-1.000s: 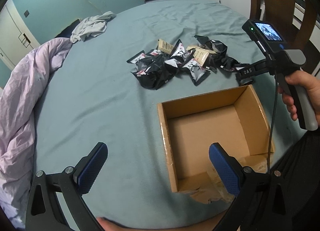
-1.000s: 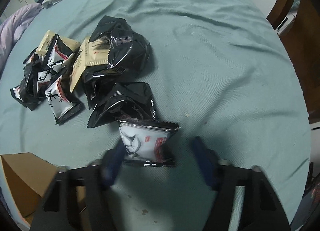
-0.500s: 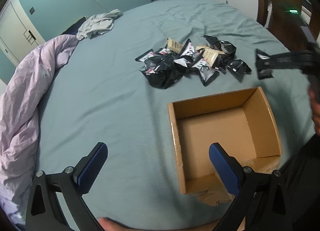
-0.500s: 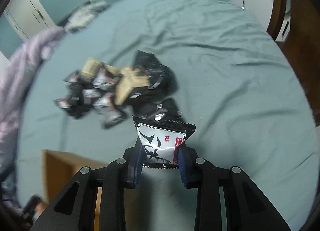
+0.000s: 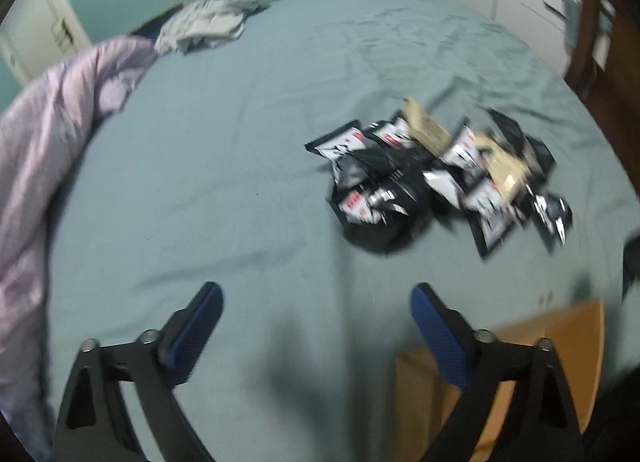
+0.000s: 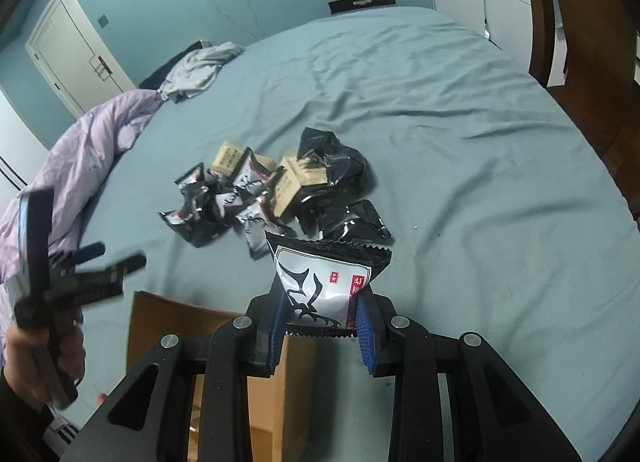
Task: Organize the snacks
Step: 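Grasp a white packet with the left tool while the right tool holds its packet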
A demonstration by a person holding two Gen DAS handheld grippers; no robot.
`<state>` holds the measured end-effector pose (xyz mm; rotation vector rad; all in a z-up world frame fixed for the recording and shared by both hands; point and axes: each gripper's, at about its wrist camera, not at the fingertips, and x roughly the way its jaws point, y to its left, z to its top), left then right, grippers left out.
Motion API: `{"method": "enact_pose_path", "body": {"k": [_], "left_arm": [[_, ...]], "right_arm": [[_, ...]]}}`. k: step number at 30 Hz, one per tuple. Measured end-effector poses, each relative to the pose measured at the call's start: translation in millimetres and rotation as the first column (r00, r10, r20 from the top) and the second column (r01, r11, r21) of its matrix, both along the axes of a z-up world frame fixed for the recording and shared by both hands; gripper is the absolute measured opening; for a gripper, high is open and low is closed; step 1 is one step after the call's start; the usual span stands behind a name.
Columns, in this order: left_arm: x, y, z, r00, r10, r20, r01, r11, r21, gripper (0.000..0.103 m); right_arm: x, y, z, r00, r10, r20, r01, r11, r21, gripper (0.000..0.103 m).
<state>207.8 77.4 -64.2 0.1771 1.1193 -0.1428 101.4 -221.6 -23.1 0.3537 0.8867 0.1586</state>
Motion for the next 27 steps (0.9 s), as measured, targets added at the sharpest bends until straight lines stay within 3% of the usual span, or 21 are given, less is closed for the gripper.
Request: {"method": "enact_pose_path", "body": {"k": [3,9,11,13,15,20,27], "left_arm": [[23,-1,-16,0.999,0.010,-0.041,-0.013,0.997,-0.070,0.086],[49,-14,-35,0.999,-0.018,-0.028,0.015,0.995,-0.096,0.083],[58,-17,-43,0.999,-0.026,-0.043,0.022,0.995,-0.102,0.075],[64,-21,-51,0.997,-0.035,-0.068,0.028,0.994,-0.109,0.051],[70,-22,-56,0.996,-0.033,-0.078,0.023,0.991,-0.131,0.041],[72,-15,-58,0.998,-0.024,-0.056,0.013,0.983,-0.183,0.035],[58,-14,-24,1.000,-0.012,0.005,0.013,0.994,-0.105,0.031]], "right_arm": [[10,3,-5,1.000,0.011,-0.024,-0.011,1.000,0.016,0.028],[23,1,-10,0.998,0.019,-0.053,-0.017,0.999,0.033,0.029],[23,0,-10,0.999,0.014,-0.045,-0.013,0.999,0.030,0.028],[23,1,-11,0.999,0.011,-0.043,-0.010,1.000,0.020,0.029],[23,1,-12,0.999,0.011,-0.044,-0.010,1.000,0.022,0.029],[24,3,-11,1.000,-0.003,-0.025,0.003,1.000,0.001,0.029],[18,3,-5,0.999,-0.016,0.028,0.016,1.000,-0.010,0.029]]}}
